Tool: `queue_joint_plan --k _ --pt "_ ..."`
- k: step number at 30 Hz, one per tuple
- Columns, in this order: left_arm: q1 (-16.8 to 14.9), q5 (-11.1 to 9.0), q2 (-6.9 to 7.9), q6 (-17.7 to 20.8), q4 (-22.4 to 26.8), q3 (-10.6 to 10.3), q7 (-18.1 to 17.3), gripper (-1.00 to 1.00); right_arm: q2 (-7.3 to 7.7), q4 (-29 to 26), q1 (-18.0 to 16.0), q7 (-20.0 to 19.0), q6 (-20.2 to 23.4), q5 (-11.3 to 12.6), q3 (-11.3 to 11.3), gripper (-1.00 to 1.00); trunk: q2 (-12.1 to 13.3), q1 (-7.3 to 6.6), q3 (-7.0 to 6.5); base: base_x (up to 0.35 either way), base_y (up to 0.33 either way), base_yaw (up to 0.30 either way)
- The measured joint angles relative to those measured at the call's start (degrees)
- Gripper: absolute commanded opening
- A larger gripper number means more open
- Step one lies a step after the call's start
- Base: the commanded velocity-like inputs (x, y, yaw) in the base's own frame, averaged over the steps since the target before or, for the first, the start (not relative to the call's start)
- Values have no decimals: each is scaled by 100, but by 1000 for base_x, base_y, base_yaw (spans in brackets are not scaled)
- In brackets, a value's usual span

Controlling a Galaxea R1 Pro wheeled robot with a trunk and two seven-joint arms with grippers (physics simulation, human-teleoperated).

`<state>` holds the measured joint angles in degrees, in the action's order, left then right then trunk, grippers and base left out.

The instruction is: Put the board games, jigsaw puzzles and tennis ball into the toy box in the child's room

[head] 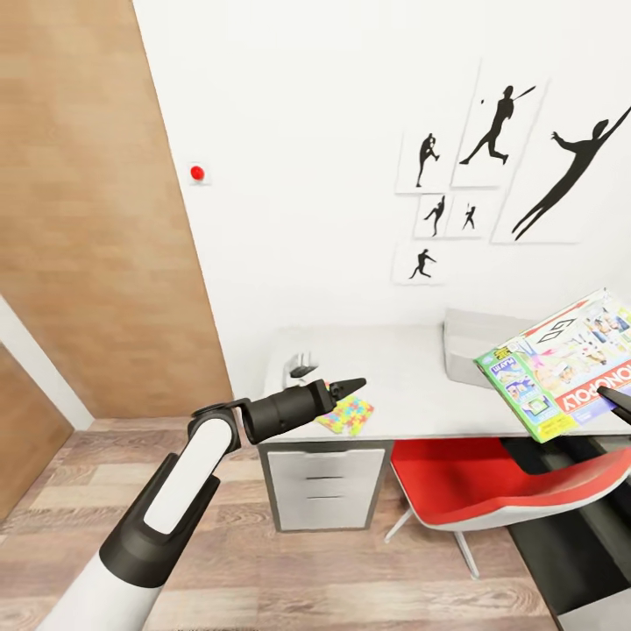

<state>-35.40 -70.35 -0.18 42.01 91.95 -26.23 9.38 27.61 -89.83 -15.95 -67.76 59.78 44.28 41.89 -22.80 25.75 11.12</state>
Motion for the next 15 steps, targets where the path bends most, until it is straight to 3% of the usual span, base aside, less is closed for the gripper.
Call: queue_joint_plan --k 10,15 --pt "-1 20 -35 -4 -3 -7 46 100 6 7 10 33 0 0 39 -100 0 0 0 -3 -5 42" --pt "-4 38 -48 -6 -5 -15 169 100 17 14 8 38 0 -2 43 -100 1 1 0 -72 -119 7"
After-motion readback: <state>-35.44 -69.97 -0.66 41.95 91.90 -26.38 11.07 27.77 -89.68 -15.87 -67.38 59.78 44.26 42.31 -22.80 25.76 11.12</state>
